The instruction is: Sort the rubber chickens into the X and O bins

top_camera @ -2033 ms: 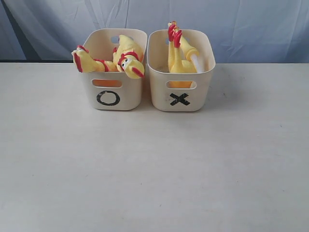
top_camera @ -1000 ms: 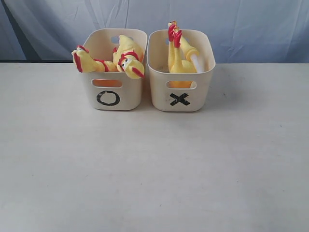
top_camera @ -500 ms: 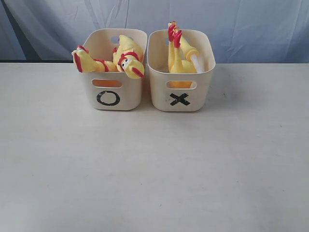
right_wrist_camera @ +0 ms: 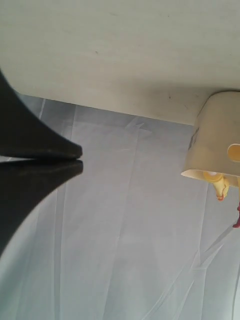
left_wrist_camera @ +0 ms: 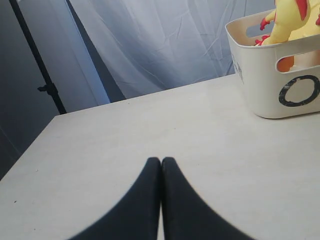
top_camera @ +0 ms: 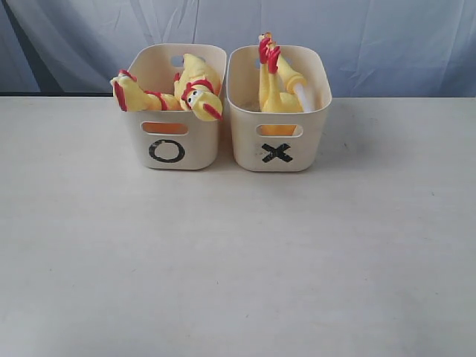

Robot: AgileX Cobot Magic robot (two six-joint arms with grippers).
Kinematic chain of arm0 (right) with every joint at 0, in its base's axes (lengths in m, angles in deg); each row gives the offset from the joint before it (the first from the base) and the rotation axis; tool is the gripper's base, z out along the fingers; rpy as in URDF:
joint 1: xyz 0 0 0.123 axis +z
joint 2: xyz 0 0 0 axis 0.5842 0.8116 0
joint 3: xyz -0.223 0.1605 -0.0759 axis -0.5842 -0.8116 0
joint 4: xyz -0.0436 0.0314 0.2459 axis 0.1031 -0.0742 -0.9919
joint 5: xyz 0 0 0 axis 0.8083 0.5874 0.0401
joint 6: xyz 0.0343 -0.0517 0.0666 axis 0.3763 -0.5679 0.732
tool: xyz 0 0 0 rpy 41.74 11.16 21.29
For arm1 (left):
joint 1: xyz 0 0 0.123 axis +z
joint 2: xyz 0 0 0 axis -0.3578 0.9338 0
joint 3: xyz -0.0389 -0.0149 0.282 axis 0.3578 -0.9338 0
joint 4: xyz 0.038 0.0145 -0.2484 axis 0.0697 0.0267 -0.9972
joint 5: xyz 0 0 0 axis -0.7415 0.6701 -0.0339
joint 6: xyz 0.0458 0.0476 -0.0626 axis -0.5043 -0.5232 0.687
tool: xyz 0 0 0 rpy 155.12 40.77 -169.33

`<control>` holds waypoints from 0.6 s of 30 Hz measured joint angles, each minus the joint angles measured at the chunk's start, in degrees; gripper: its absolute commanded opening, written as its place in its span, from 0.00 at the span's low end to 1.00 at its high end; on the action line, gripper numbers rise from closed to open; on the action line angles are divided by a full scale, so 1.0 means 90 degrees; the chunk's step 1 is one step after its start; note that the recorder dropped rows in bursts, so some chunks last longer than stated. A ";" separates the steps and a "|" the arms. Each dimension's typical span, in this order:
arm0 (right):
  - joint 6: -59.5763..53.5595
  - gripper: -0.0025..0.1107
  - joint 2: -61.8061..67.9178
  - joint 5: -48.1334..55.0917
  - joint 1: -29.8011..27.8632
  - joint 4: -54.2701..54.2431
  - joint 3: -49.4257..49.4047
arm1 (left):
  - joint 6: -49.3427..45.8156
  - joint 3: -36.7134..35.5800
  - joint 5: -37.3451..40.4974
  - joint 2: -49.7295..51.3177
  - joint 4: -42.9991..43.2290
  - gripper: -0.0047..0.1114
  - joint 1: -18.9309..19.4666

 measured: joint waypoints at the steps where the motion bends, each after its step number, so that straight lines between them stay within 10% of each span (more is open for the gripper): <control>1: 0.0000 0.01 0.0000 0.0000 0.0000 0.0000 0.0000 | 0.0000 0.0000 0.0000 0.0000 0.0000 0.04 0.0000; 18: 0.0070 0.01 0.0000 0.0000 0.0000 0.0000 0.0000 | 0.0000 0.0000 -0.0043 0.0000 0.0000 0.04 0.0000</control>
